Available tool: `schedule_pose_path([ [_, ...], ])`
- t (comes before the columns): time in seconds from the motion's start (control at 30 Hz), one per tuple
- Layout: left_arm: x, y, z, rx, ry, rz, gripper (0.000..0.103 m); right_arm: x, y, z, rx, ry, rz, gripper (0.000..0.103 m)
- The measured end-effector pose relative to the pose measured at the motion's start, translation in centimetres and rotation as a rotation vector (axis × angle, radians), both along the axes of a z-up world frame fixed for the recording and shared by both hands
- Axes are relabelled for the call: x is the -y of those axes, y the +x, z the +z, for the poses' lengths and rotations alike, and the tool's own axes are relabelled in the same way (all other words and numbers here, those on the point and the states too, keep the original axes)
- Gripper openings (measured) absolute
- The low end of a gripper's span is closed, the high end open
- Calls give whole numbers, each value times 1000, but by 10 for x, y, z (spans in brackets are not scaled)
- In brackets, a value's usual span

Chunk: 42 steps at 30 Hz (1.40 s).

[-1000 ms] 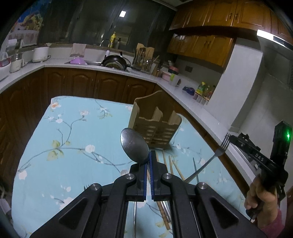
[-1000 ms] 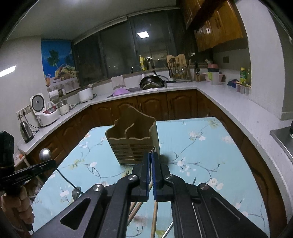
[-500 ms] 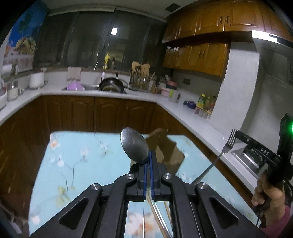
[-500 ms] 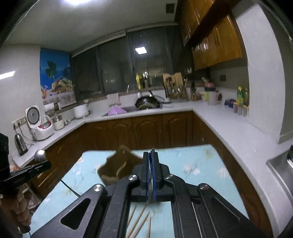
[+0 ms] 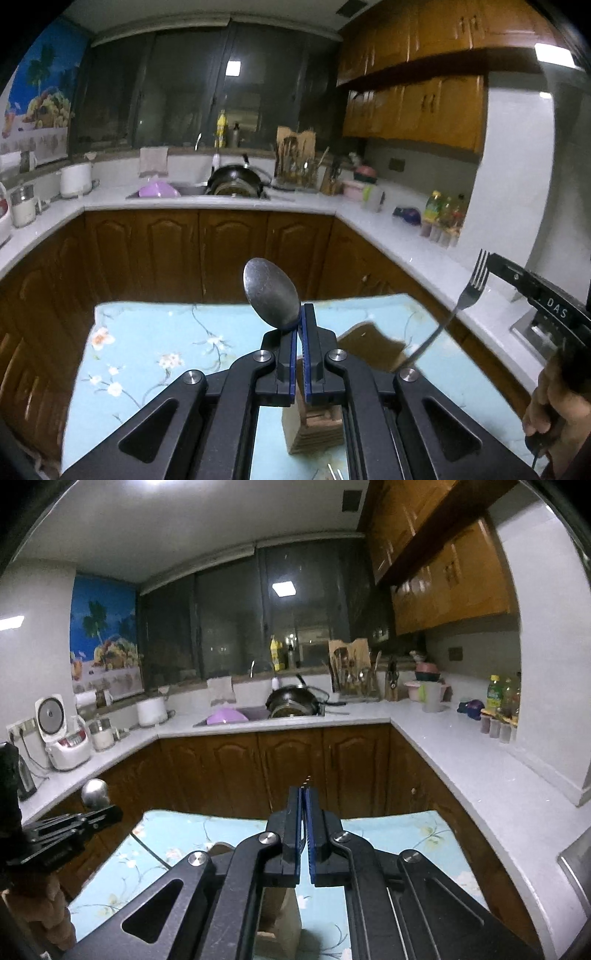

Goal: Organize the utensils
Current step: 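Lift the spoon with the left gripper while the right gripper carries the fork to the caddy, then open the left gripper over the wooden caddy while the right gripper releases the fork into it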

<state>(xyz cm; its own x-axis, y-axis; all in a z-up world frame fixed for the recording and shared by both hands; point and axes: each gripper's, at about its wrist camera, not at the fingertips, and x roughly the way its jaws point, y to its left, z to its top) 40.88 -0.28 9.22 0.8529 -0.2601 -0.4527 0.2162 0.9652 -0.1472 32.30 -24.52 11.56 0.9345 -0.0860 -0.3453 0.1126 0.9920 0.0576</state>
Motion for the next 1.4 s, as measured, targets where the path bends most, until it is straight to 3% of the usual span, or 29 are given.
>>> schedule_pose_path([
  [0.33, 29, 54, -48, -98, 28, -19, 1, -7, 33, -67, -127, 22, 18, 2],
  [0.83, 13, 51, -46, -109, 33, -28, 2, -8, 34, -65, -149, 67, 51, 3],
  [0.93, 15, 43, -48, -116, 43, -18, 6, -7, 34, -64, -154, 82, 52, 4],
  [1.03, 14, 35, -47, -111, 44, -2, 23, -5, 31, -60, -147, 98, 50, 6],
  [1.07, 13, 33, -45, -101, 42, 5, 26, -3, 31, -59, -144, 108, 54, 10],
  [1.17, 10, 29, -46, -103, 29, 9, 29, 1, 23, -53, -120, 145, 57, 36],
  [1.3, 6, 16, -45, -105, 16, 16, 38, 7, 8, -45, -91, 189, 63, 55],
  [1.4, 1, -1, -41, -100, 13, 24, 53, 11, -9, -40, -67, 215, 63, 73],
])
